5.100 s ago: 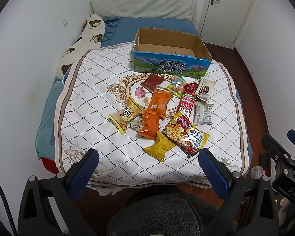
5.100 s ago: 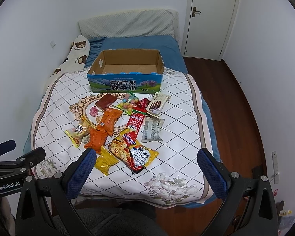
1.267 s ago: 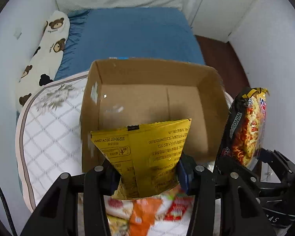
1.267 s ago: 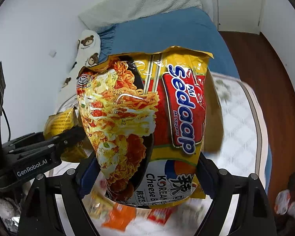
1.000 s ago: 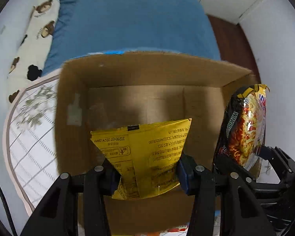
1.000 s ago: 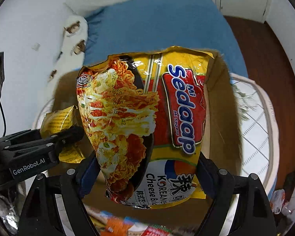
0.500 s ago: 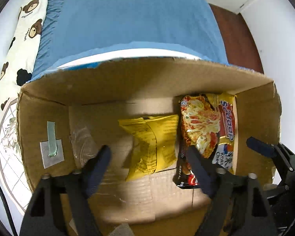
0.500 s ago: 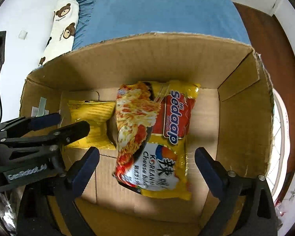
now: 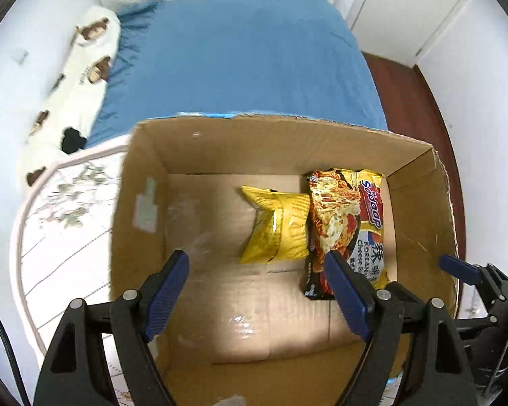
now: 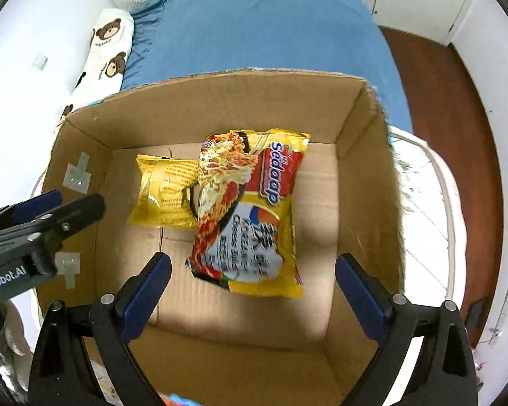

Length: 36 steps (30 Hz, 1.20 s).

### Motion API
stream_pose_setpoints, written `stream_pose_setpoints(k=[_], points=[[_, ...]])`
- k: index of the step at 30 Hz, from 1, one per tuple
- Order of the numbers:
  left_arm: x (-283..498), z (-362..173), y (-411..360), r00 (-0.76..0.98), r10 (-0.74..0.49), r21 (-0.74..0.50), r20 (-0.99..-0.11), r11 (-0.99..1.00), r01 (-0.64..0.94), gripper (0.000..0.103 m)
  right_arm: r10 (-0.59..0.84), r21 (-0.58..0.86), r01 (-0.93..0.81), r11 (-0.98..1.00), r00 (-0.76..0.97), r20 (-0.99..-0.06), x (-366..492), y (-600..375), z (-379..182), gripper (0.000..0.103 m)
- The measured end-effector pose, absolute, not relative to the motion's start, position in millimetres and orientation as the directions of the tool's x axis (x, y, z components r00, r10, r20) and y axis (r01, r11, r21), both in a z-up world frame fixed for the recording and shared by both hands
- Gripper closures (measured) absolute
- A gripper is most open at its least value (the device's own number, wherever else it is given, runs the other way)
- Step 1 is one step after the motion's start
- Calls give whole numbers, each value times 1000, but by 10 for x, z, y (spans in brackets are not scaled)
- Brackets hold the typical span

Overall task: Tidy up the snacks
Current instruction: 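Lift both tools out of the box back toward the snack pile, then grasp the orange packet with left tool while right tool grasps red candy pack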

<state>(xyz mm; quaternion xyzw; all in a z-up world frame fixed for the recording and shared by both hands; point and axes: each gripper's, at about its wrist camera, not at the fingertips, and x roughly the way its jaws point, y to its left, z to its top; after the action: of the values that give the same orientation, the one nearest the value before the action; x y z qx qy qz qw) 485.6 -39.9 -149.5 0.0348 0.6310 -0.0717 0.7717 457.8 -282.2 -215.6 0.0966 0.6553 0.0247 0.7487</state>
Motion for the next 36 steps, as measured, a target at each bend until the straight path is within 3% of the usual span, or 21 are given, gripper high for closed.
stream_pose_setpoints(k=[16,24,29,36], points=[[3846,-655,-87,390,-89,-27,-917,986,162,22,77,110,81,991,336,-939,3748,-2699,-1270,4],[3406,-556,45,414,-96,-40,-905,989,143,22,109,154,98,983,364,-925,3261,-2612,-1125,4],[3020,-890,123,346,-52,-1,-937,989,146,22,156,199,127,972,287,-945,2797,-2606,-1434,4],[2497,-2019,-83,89,16,40,-996,960,278,22,196,225,208,952,150,-969,2116,-2701,-2118,4]])
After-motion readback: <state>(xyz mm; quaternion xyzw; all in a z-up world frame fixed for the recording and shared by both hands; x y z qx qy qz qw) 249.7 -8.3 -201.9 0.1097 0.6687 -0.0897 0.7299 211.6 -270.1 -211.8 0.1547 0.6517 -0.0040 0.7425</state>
